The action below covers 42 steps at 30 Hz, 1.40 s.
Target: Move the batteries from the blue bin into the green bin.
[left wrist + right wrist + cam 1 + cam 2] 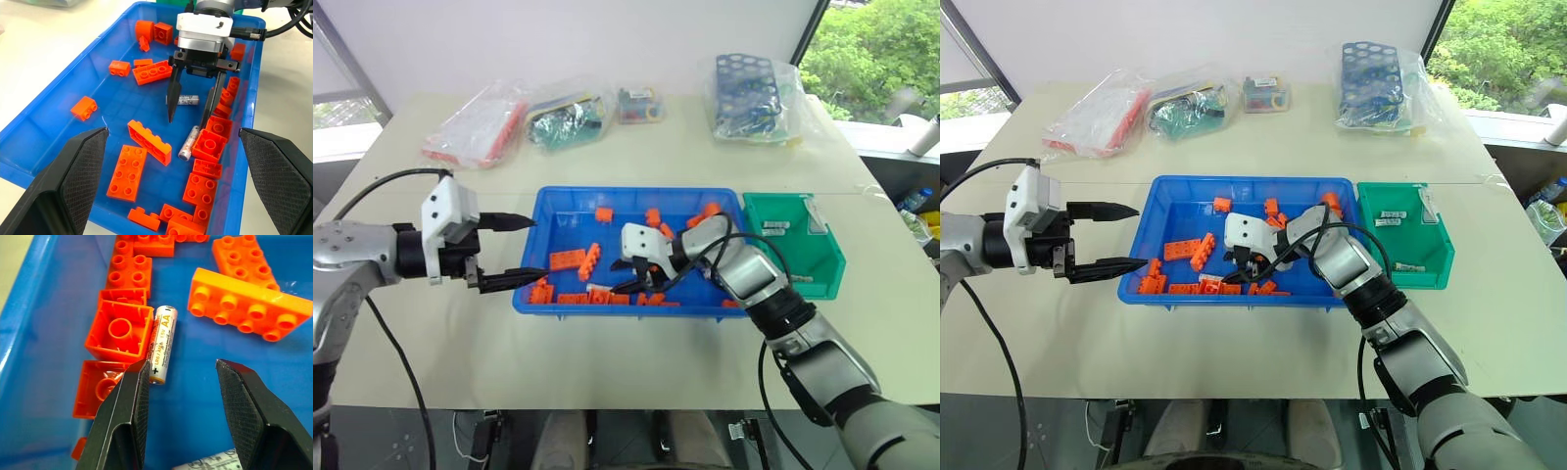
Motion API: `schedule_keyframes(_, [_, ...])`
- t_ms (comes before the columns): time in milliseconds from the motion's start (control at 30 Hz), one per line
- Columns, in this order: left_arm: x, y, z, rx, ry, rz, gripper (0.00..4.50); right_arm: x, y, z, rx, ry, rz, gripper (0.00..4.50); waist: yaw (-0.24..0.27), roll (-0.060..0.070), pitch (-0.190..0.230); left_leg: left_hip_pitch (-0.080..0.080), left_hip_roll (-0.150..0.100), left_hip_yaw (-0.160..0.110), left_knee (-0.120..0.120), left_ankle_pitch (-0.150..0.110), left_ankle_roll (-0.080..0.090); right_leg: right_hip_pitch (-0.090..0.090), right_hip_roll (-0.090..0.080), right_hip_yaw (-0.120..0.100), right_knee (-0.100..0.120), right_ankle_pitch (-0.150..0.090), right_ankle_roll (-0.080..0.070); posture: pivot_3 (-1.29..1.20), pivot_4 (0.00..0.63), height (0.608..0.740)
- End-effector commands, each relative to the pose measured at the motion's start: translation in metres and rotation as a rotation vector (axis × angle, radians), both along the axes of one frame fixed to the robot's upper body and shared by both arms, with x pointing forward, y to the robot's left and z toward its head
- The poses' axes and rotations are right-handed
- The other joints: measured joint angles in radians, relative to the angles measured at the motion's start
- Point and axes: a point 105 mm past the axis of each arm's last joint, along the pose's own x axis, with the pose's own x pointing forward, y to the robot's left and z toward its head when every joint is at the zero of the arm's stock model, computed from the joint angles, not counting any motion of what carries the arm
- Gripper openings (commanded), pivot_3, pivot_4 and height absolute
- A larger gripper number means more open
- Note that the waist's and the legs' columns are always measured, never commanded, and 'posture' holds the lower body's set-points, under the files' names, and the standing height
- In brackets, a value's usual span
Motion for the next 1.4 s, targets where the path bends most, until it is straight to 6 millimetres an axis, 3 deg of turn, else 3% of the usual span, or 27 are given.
schedule_keyframes(33, [-0.002, 0.001, 0.008, 0.006, -0.037, -0.006, 4.50, -0.007, 0.003, 0.003, -0.001, 0.003, 0.040, 2.19, 0.000, 0.000, 0.000, 0.000, 0.000, 0.000, 0.000, 0.000, 0.000, 0.000, 0.000, 0.000, 0.000, 0.000, 0.000, 0.00, 0.150, 0.739])
schedule_keyframes(400, [-0.001, -0.004, 0.008, 0.009, -0.038, -0.033, 4.50, 0.003, 0.006, -0.018, -0.018, -0.008, 0.000, 2.19, -0.002, 0.000, 0.000, 0.000, 0.000, 0.000, 0.000, 0.000, 0.000, 0.000, 0.001, 0.000, 0.000, 0.000, 0.000, 0.00, 0.150, 0.739])
schedule_keyframes(533, [0.000, -0.005, 0.007, 0.006, -0.037, -0.039, 4.50, 0.005, 0.005, -0.013, 0.010, -0.010, -0.013, 0.27, -0.002, 0.000, 0.000, 0.001, 0.000, 0.000, 0.000, 0.000, 0.000, 0.000, 0.001, 0.000, 0.000, 0.000, 0.000, 0.00, 0.150, 0.739])
schedule_keyframes(567, [0.000, -0.006, 0.007, 0.004, -0.036, -0.040, 4.50, 0.005, 0.006, -0.007, 0.035, 0.001, -0.020, 0.01, -0.002, 0.000, 0.000, 0.001, 0.000, 0.000, 0.000, 0.000, 0.000, 0.000, 0.001, 0.000, 0.000, 0.000, 0.000, 0.00, 0.150, 0.739])
schedule_keyframes(733, [0.001, -0.010, 0.004, -0.021, -0.030, -0.054, 4.50, 0.011, -0.006, 0.038, 0.145, -0.030, -0.081, 0.01, 0.004, 0.000, 0.000, 0.000, 0.000, -0.001, 0.000, 0.000, 0.000, 0.000, 0.001, 0.000, 0.000, 0.000, 0.000, 0.00, 0.150, 0.739])
schedule_keyframes(800, [0.001, -0.012, 0.002, -0.031, -0.026, -0.065, 4.50, 0.022, -0.027, 0.063, 0.182, -0.083, -0.176, 0.01, 0.005, 0.000, 0.000, 0.000, 0.000, -0.001, 0.000, 0.000, 0.000, 0.000, 0.000, 0.000, 0.000, 0.000, 0.000, 0.00, 0.150, 0.739])
schedule_keyframes(933, [0.002, -0.018, 0.000, -0.048, -0.022, -0.086, 4.50, 0.033, -0.097, 0.101, 0.191, -0.156, -0.401, 0.01, 0.012, 0.000, 0.000, 0.000, 0.000, -0.001, 0.000, 0.000, 0.000, 0.001, -0.001, -0.001, -0.001, 0.000, 0.000, 0.00, 0.150, 0.739])
schedule_keyframes(1067, [0.003, -0.021, -0.002, -0.070, -0.018, -0.094, 4.50, 0.025, -0.173, 0.106, 0.115, -0.192, -0.613, 0.01, 0.006, -0.001, 0.000, 0.000, -0.001, -0.001, -0.001, 0.000, 0.000, 0.001, -0.001, -0.001, -0.002, 0.000, 0.000, 0.00, 0.150, 0.739])
schedule_keyframes(1167, [0.004, -0.023, -0.006, -0.073, -0.011, -0.101, 4.50, 0.010, -0.218, 0.102, 0.081, -0.167, -0.759, 0.01, 0.006, -0.001, 0.000, 0.000, -0.001, -0.001, -0.001, 0.000, 0.000, 0.001, -0.001, 0.000, -0.002, 0.000, 0.000, 0.00, 0.150, 0.739])
schedule_keyframes(1267, [0.006, -0.024, -0.008, -0.074, -0.009, -0.106, 4.50, -0.003, -0.240, 0.098, 0.058, -0.172, -0.839, 0.01, -0.001, 0.000, 0.000, 0.000, 0.000, 0.000, -0.001, 0.000, 0.000, 0.001, -0.001, 0.001, -0.002, 0.000, 0.000, 0.00, 0.150, 0.739])
schedule_keyframes(1400, [0.009, -0.027, -0.007, -0.081, -0.013, -0.115, 4.50, -0.009, -0.248, 0.098, 0.079, -0.161, -0.899, 0.01, -0.004, 0.000, 0.000, 0.002, 0.000, 0.001, -0.001, 0.000, 0.000, 0.001, 0.002, 0.002, -0.001, 0.000, 0.000, 0.00, 0.150, 0.739])
